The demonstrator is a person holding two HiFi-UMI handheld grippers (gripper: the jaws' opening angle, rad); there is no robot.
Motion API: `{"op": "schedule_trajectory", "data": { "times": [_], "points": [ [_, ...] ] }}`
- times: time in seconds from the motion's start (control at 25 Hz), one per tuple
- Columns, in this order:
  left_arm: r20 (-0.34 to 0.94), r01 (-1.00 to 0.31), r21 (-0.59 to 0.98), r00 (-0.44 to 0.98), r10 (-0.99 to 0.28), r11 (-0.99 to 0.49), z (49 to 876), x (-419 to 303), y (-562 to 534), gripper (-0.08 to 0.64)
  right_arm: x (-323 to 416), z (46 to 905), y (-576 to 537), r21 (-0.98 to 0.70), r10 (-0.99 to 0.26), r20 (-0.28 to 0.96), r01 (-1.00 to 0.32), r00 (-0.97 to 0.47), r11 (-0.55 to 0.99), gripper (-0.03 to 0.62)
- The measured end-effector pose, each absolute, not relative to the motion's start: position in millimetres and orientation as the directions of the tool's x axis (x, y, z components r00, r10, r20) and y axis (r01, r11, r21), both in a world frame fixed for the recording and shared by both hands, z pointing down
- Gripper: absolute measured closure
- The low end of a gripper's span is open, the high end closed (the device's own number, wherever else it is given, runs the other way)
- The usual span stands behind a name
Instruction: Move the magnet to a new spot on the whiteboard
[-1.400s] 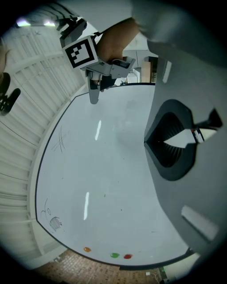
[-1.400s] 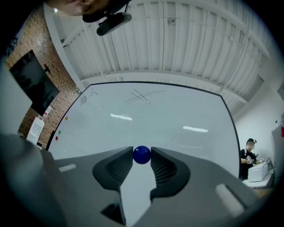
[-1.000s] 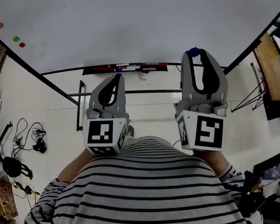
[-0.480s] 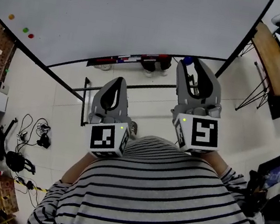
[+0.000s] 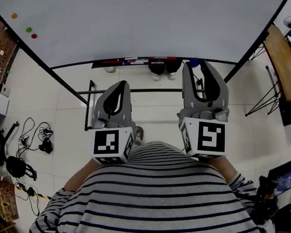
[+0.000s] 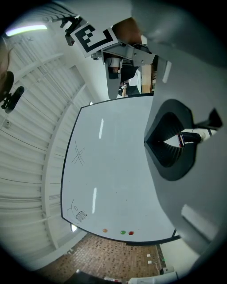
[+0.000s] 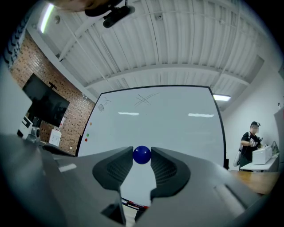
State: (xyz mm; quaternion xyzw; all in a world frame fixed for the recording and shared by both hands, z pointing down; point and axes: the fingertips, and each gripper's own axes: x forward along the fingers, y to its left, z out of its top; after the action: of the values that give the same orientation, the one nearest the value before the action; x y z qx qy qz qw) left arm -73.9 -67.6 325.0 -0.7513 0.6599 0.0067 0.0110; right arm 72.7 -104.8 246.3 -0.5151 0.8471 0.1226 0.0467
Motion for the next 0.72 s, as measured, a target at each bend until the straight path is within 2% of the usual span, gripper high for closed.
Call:
{"op": "schedule_trajectory", "data": {
  "times": [0.24,0.48,0.72],
  "points": [
    [0.015,-0.993,0.012,0.117,-0.993,-0.117,337.3,-86.2,-83.0,0.545,74.3,237.3,-133.1,0.180,-0.871,-0.208,-0.893,-0.445,0.413,0.471],
    [0.014,-0.995,0.007,0.104,-0.994,-0.104,329.3,-110.6,-123.6,0.545,76.3,198.8,-188.3,0.251,-0.872,-0.267,-0.903,-0.410,0.347,0.471],
    [0.037,-0.994,0.002,0.114,-0.993,-0.114,340.7,-142.7,-197.2,0.545,59.5,193.0,-281.0,0.303,-0.883,-0.287,-0.909,-0.372,0.285,0.471]
  ]
}}
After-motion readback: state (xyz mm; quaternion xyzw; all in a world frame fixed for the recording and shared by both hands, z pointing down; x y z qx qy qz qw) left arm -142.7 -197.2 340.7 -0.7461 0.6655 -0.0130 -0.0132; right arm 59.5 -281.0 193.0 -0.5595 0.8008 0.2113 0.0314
